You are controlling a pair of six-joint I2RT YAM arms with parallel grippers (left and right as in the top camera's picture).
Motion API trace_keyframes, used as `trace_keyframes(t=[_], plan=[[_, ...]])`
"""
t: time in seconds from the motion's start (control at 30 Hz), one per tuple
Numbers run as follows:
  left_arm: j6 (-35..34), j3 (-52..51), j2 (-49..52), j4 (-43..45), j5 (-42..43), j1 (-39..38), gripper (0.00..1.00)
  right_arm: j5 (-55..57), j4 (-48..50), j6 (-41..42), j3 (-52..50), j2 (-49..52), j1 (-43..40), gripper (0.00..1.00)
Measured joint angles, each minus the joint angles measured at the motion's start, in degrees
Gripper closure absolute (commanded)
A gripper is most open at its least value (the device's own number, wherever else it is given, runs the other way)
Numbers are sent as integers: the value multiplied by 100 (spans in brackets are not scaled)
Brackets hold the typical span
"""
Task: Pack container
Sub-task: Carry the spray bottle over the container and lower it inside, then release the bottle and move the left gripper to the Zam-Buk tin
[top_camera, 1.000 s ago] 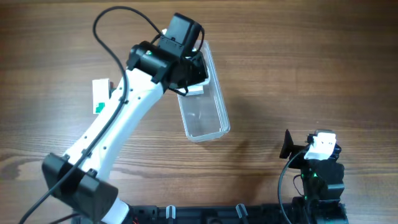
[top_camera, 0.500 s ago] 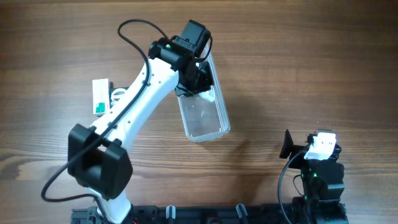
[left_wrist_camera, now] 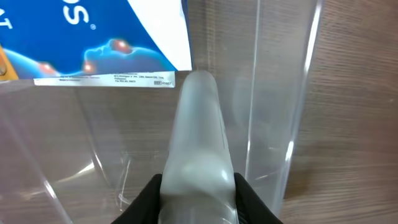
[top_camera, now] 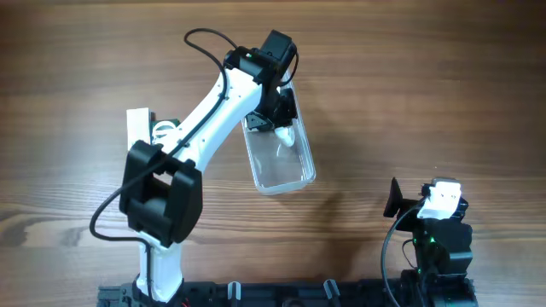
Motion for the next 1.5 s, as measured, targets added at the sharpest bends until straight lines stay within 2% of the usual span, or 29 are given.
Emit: trace_keyframes(t=[0.13, 0.23, 0.4, 0.53, 0.6, 0.73, 0.83, 1.0, 1.23, 1.3, 1.43, 1.5], plan=[[116, 7, 103, 2, 0, 0, 76, 0, 2, 0, 0, 0, 0, 0], [197, 13, 212, 2, 15, 0, 62, 0, 0, 2, 0, 0, 0, 0], [321, 168, 225, 4, 70, 0, 51, 0, 0, 2, 0, 0, 0, 0], [426, 225, 225, 2, 90, -4, 48, 0, 0, 2, 0, 0, 0, 0], [446, 238, 225, 4, 96, -4, 41, 0, 0, 2, 0, 0, 0, 0], [492, 251, 225, 4, 109, -4, 35, 0, 0, 2, 0, 0, 0, 0], [494, 306, 225, 7, 109, -7, 23, 0, 0, 2, 0, 0, 0, 0], [511, 481, 225, 197, 127, -15, 11, 0, 0, 2, 0, 0, 0, 0], [514, 494, 96, 529, 129, 11, 1, 0, 0, 2, 0, 0, 0, 0], [511, 494, -101, 695, 129, 70, 0, 2, 0, 2, 0, 0, 0, 0], [442, 494, -660, 894, 129, 396, 0, 0, 0, 2, 0, 0, 0, 0], [295, 503, -1095, 905, 127, 793, 0, 0, 2, 2, 0, 0, 0, 0]])
